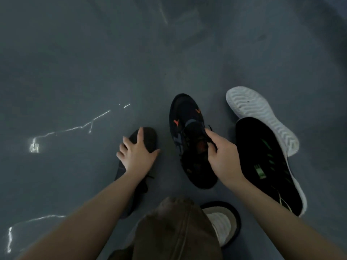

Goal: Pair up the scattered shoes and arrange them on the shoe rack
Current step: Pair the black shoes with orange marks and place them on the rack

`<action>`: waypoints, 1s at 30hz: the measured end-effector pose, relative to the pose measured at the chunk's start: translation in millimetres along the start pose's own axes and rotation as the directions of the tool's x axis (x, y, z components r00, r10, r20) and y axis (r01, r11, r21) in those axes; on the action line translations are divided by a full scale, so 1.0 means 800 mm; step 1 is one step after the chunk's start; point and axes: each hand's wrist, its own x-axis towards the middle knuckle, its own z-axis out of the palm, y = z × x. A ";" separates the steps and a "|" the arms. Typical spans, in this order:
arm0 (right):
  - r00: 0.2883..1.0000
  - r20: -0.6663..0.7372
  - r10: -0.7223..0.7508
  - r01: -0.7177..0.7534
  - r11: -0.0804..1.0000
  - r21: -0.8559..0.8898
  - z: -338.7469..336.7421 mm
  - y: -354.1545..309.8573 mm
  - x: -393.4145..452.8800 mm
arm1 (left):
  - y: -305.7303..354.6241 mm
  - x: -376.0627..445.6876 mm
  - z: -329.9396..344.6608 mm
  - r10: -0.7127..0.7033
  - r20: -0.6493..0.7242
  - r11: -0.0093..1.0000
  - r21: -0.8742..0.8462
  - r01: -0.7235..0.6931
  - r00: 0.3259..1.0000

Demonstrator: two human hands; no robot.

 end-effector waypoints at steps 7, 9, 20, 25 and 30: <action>0.996 -0.039 0.084 -0.084 0.996 -0.018 -0.017 0.025 -0.009 | 0.039 0.000 -0.010 0.128 -0.084 0.981 -0.136 -0.138 0.988; 0.987 -0.100 0.122 -0.125 0.992 -0.028 -0.034 0.037 -0.011 | 0.068 0.001 -0.020 0.216 -0.007 0.874 -0.444 -0.197 0.976; 0.955 -0.195 0.224 -0.238 0.970 -0.050 -0.068 0.068 -0.032 | 0.091 -0.015 0.022 0.248 0.120 0.872 -0.460 -0.168 0.961; 0.959 -0.199 0.200 -0.204 0.979 -0.002 -0.068 0.068 -0.036 | 0.087 -0.038 0.034 0.199 0.178 0.909 -0.402 -0.113 0.964; 0.960 -0.197 0.199 -0.184 0.978 0.095 -0.084 0.068 -0.045 | 0.097 -0.039 0.019 0.236 0.033 0.853 -0.486 -0.191 0.971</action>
